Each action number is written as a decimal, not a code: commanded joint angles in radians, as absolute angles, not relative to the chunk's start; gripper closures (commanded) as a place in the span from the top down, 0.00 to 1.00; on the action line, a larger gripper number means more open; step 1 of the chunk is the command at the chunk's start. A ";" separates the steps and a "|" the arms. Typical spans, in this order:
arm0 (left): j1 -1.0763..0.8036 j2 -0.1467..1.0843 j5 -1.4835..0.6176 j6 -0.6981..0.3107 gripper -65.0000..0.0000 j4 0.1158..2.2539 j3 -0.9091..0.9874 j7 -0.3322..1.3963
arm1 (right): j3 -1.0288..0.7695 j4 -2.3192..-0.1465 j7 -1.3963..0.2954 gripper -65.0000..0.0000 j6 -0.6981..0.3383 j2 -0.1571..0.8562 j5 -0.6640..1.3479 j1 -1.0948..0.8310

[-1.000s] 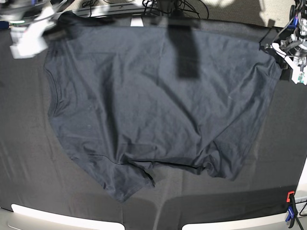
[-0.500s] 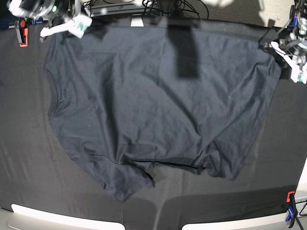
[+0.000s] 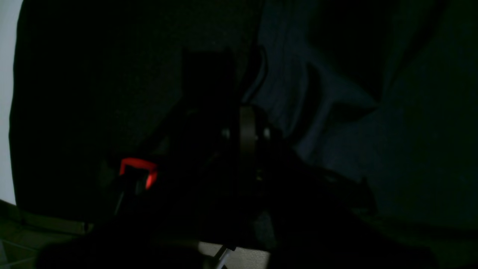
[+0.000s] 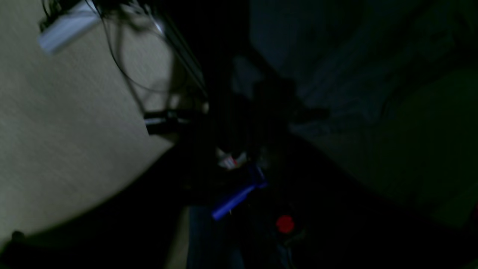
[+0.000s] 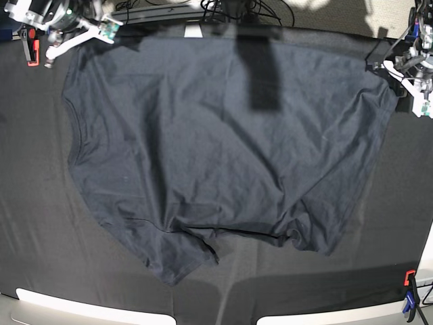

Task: Layout the t-shirt on the table in an organized manner, then fold the t-shirt properly
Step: 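Hold the shirt shoulders with both grippers, keeping it stretched flat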

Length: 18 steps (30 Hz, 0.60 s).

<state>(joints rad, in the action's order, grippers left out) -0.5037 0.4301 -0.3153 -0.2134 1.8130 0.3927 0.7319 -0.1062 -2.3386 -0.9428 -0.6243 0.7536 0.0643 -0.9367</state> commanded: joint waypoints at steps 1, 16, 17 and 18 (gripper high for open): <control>-0.501 0.446 -0.316 -0.206 0.00 1.827 0.400 0.705 | -0.111 -2.356 -0.942 0.47 -0.621 0.765 0.088 -0.942; -0.501 0.446 -0.316 -0.206 0.00 1.827 0.400 0.705 | -0.078 -2.180 -0.808 0.47 -0.614 0.793 -0.065 -0.942; -0.501 0.446 -0.316 -0.206 0.00 1.827 0.400 0.703 | -0.064 -2.170 -0.800 0.47 -0.594 0.793 -0.081 -0.942; -0.501 0.446 -0.316 -0.206 0.00 1.827 0.400 0.701 | -0.048 -2.162 -0.790 0.47 -0.581 0.793 -0.093 -0.942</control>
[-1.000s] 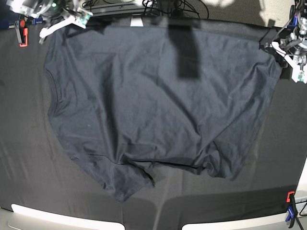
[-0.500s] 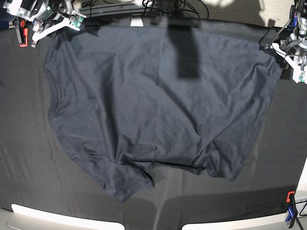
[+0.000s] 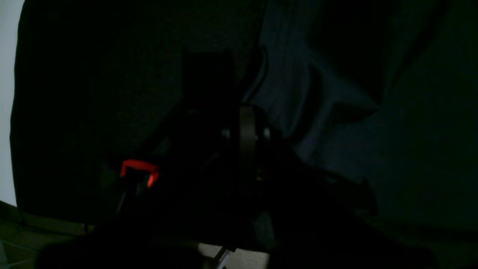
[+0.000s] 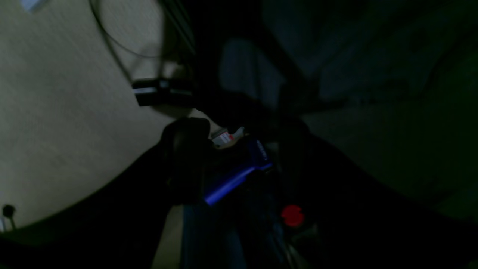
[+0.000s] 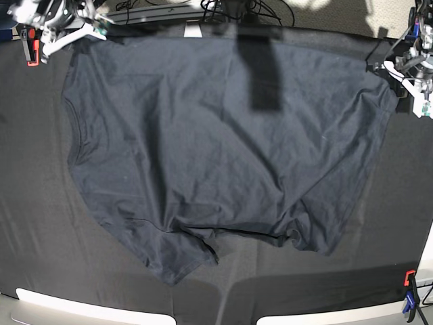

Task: Layout the t-shirt on the table in an organized manner, then fold the t-shirt properly
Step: 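Hold the shirt shoulders with both grippers, keeping it stretched flat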

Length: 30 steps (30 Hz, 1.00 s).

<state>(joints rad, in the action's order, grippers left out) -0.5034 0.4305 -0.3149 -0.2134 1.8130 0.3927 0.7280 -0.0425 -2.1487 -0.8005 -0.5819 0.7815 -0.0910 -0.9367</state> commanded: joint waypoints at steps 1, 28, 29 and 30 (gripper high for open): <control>-0.500 0.446 -0.316 -0.206 0.00 1.827 0.400 0.698 | -0.030 -2.156 -0.772 0.47 -0.578 0.793 -0.113 -0.942; -0.498 0.447 -0.316 -0.206 0.00 1.827 0.400 0.686 | 0.199 -2.199 -0.734 0.00 -0.186 0.878 -0.450 -0.931; -0.498 0.447 -0.316 -0.205 0.00 1.827 0.400 0.686 | 0.199 -2.225 -0.734 0.00 -0.184 0.888 -0.450 -0.931; -0.498 0.447 -0.316 -0.206 0.00 1.827 0.400 0.686 | 0.199 -2.248 -0.733 0.00 -0.178 0.899 -0.450 -0.931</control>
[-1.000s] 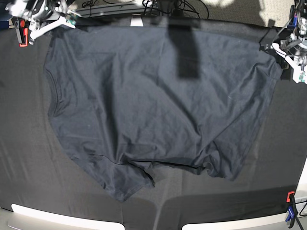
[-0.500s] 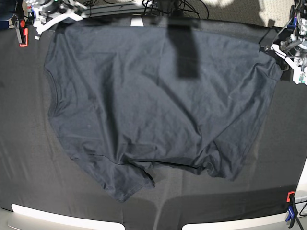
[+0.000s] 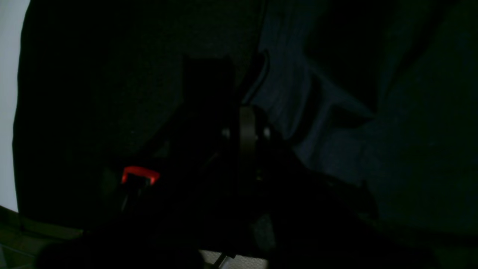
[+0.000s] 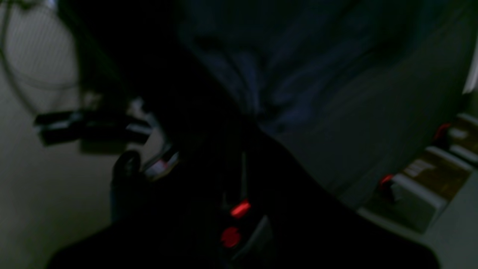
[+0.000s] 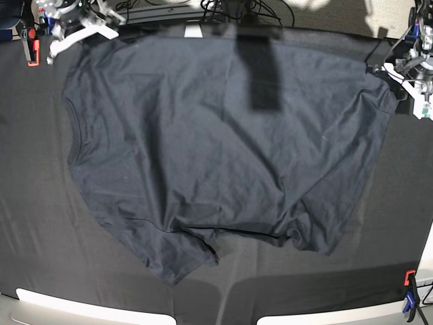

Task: Layout the t-shirt on the table in an organized manner, then fold the t-shirt properly
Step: 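Hold the shirt shoulders with both grippers, keeping it stretched flat, then lift the shirt shoulders with both grippers and pull toward the hem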

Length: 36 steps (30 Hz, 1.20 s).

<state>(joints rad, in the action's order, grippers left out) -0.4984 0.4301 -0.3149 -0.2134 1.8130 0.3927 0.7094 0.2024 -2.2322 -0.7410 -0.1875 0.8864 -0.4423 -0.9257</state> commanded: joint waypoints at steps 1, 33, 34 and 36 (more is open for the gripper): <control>-0.498 0.447 -0.316 -0.206 0.00 1.827 0.400 0.686 | 0.196 -2.267 -0.733 0.00 -0.170 0.909 -0.450 -0.931; -0.257 0.446 -0.327 -0.054 0.00 1.684 0.399 0.467 | 0.107 -1.819 -0.710 0.00 -0.188 0.643 -0.100 -0.308; -0.257 0.446 -0.327 -0.061 0.00 1.674 0.397 0.457 | 0.107 -1.811 -0.711 0.00 -0.188 0.643 -0.100 -0.295; -0.247 0.446 -0.327 -0.075 0.00 1.661 0.397 0.447 | 0.107 -1.801 -0.711 0.00 -0.186 0.643 -0.100 -0.274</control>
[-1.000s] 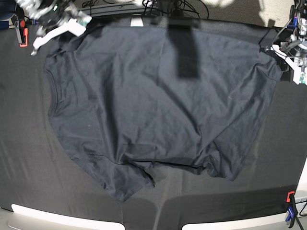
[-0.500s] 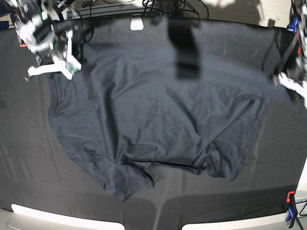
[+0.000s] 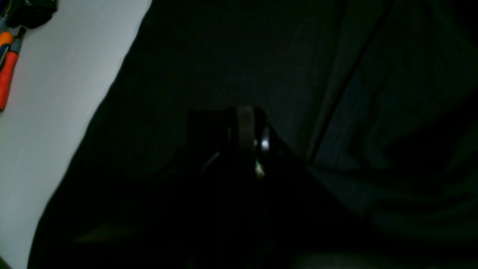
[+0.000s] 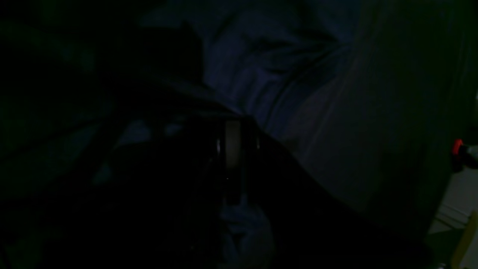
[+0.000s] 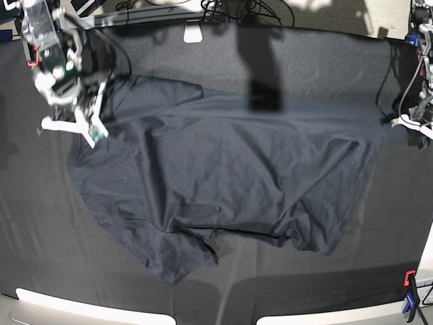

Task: Layout the t-shirt on the table in an organized manner, then fold the t-shirt properly
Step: 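Lift the shirt shoulders with both grippers and pull toward the hem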

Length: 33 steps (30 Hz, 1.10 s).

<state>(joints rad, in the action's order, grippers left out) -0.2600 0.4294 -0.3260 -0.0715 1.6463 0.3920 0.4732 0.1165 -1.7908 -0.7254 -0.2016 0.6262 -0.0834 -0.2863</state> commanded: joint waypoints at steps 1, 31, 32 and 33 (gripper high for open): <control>-0.239 0.446 -0.327 -0.075 0.00 1.657 0.397 0.447 | 0.105 -1.801 -0.711 0.00 -0.186 0.643 -0.100 -0.266; -0.360 0.451 -0.352 -0.075 0.29 1.656 0.433 0.717 | 0.084 -1.802 -0.722 0.00 -0.187 0.643 -0.100 -0.258; -0.363 0.452 -0.369 -0.076 0.29 1.656 0.455 0.716 | 0.084 -1.802 -0.722 0.00 -0.187 0.643 -0.100 -0.258; -0.366 0.451 -0.403 -0.080 0.29 1.656 0.484 0.714 | 0.084 -1.802 -0.722 0.00 -0.187 0.643 -0.100 -0.258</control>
